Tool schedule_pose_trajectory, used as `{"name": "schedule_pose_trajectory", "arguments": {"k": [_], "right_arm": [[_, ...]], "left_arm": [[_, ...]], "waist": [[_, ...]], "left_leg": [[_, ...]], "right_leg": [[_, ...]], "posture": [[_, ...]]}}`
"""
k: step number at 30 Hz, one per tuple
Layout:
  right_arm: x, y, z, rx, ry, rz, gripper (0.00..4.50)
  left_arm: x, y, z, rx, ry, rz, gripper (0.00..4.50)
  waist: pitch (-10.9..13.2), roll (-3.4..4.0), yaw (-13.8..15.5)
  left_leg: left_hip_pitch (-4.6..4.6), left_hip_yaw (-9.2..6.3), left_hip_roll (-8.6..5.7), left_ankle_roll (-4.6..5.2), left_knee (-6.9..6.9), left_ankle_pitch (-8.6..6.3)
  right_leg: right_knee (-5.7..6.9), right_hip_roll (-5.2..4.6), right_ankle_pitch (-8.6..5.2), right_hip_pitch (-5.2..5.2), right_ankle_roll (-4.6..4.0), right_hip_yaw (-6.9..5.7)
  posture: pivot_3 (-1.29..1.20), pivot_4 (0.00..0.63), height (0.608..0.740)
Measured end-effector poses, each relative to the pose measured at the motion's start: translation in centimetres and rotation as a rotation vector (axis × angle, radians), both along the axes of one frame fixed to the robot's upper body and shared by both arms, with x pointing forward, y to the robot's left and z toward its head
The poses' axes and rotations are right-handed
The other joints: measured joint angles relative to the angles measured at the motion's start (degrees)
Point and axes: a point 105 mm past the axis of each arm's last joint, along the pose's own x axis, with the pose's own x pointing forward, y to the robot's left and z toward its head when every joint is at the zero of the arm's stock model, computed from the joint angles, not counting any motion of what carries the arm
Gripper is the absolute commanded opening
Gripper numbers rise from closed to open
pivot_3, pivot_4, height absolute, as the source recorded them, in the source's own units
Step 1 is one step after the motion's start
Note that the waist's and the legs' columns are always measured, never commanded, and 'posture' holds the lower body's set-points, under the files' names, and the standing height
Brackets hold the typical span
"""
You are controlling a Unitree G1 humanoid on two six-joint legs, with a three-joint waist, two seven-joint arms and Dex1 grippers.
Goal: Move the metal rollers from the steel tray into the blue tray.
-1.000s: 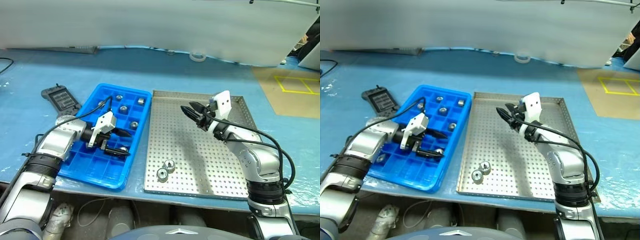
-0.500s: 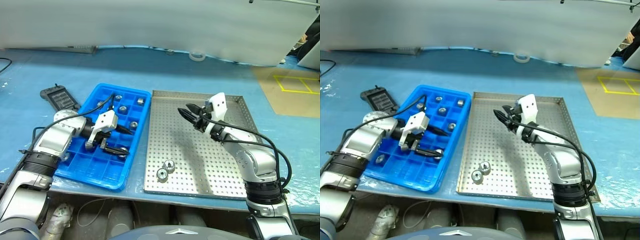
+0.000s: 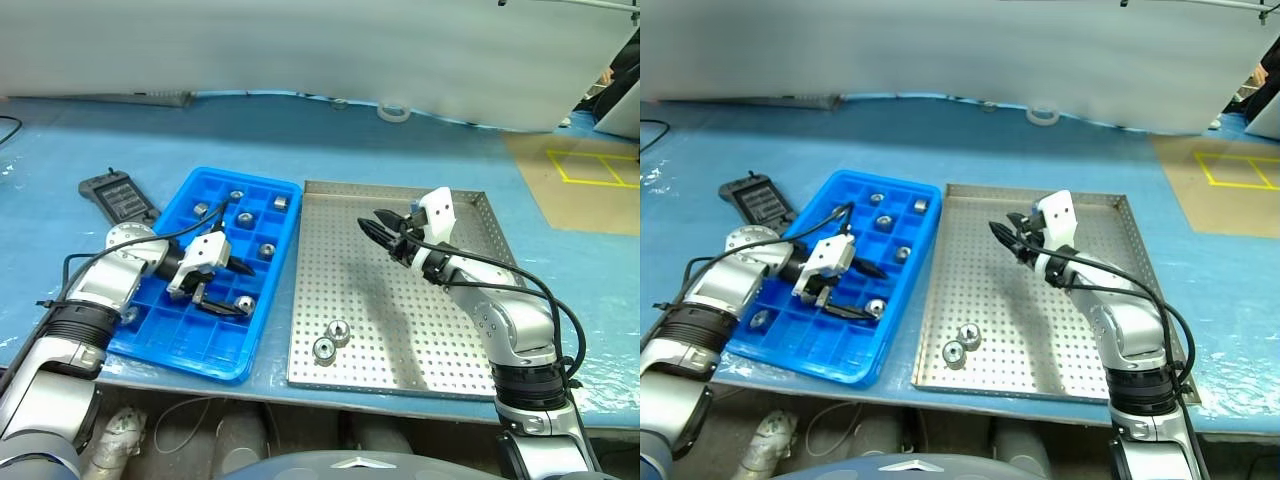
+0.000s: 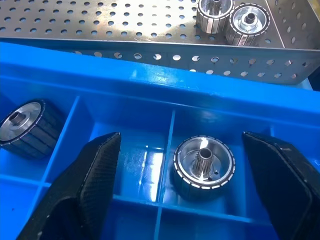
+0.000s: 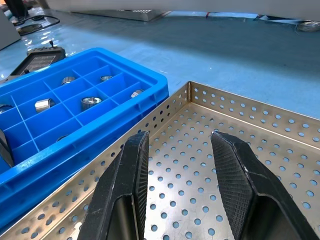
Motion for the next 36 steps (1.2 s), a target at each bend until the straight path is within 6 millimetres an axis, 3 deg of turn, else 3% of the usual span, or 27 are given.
{"name": "schedule_pose_trajectory", "arguments": {"k": [12, 19, 23, 31, 36], "right_arm": [[0.0, 0.1, -0.1, -0.008, 0.004, 0.003, 2.04], [-0.1, -0.1, -0.3, -0.016, 0.010, 0.001, 2.04], [0.0, -0.1, -0.3, -0.016, 0.010, -0.002, 2.04], [-0.2, 0.1, -0.5, -0.032, 0.019, 0.021, 2.04], [-0.5, -0.4, -0.7, -0.068, 0.029, 0.038, 2.04]], "left_arm": [[-1.1, -3.1, -1.1, -0.108, 0.046, 0.011, 4.09], [-1.0, -3.6, -1.3, -0.132, 0.054, 0.023, 4.09], [-0.5, -4.2, -1.5, -0.166, 0.047, 0.033, 4.09], [2.5, -4.4, -1.5, -0.242, -0.024, 0.143, 4.09], [2.4, -4.0, -2.1, -0.253, -0.037, 0.093, 4.09]], "waist": [[0.0, -0.01, 0.3], [0.0, 0.00, 0.3], [0.0, 0.01, 0.6], [-0.1, 0.04, 1.4], [-0.3, 0.31, 1.3]], "left_leg": [[-0.02, 0.00, -0.09, 0.09, 0.01, -0.05], [-0.01, 0.00, -0.08, 0.08, 0.03, -0.05], [-0.01, 0.00, -0.13, 0.08, 0.07, -0.05], [0.07, 0.01, -0.36, 0.08, 0.20, -0.05], [0.30, 0.01, -0.32, 0.08, 0.13, -0.04]], "right_leg": [[-0.05, -0.08, 0.00, 0.05, -0.01, 0.02], [-0.05, -0.07, 0.00, 0.05, -0.01, 0.04], [-0.07, -0.09, -0.01, 0.09, -0.01, 0.09], [-0.23, -0.17, -0.01, 0.04, -0.02, 0.50], [-0.20, -0.15, -0.01, 0.15, -0.02, 0.50]], "posture": [[-0.25, 0.150, 0.740], [-0.25, 0.150, 0.740], [-0.25, 0.150, 0.740], [-0.25, 0.150, 0.740], [-0.26, 0.150, 0.740]]}}
